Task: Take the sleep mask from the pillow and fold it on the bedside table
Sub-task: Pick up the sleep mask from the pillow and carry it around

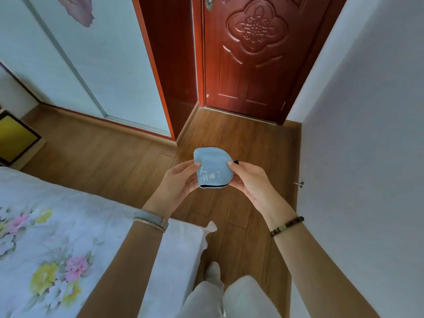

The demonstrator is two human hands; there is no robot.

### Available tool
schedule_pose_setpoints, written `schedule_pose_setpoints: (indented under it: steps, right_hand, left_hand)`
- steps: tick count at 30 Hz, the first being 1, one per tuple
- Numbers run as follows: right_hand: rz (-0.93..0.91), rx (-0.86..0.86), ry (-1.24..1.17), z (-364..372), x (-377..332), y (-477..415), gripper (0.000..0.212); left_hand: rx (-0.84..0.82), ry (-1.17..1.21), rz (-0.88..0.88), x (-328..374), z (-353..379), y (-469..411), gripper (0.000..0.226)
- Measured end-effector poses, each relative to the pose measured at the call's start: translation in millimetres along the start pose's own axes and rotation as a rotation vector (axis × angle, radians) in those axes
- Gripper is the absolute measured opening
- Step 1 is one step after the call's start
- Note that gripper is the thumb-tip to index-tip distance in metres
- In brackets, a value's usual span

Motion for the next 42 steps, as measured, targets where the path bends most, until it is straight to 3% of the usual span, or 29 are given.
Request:
schedule_pose_setpoints:
  steps: [5,9,18,25,28,32,36,42]
  right_hand:
    - [0.007,-0.017,-0.018,26.0,-32.3,-55.4,0.012]
    - [0.022,-0.066,0.023,48.2,-53.5,-107.4,0.022]
    - [0.087,-0.276,0.08,124.5,-102.4,-245.6,0.018]
    - [0.084,-0.475,0.215,206.6,-137.1,-333.2,0.03]
    - [0.121,-0.54,0.248,247.0,-139.8,-350.6,0.035]
    - [0.153,-0.691,0.282,309.8,-138.1,-356.6,0.014]
    - [0.182,-0.81,0.341,375.4,-132.0,-356.4,0.014]
    - [0.187,-0.948,0.389,476.9,-129.6,-352.8,0.019]
  left_hand:
    - [0.032,0.003,0.027,45.0,-0.4,-53.6,0.031]
    - [0.082,0.041,0.038,66.3,-6.1,-97.6,0.034]
    - [0.326,0.201,0.043,112.9,-33.4,-208.1,0.044]
    - [0.547,0.37,0.075,143.9,-64.4,-264.3,0.041]
    - [0.636,0.427,0.121,155.6,-85.4,-268.5,0.033]
    - [0.759,0.424,0.2,169.2,-125.0,-265.5,0.03]
    - [0.899,0.393,0.224,179.6,-178.3,-263.6,0.031]
    - [0.925,0.443,0.329,213.4,-251.3,-268.9,0.043]
Point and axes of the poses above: each hand's wrist, its own y-axis away from the middle knuckle, its own z-axis out of the palm, x = y × z, the point moved 7 cm from there along -y, towards the middle knuckle, and after that the axes turned 11 degrees about x, right-handed, at the moved point
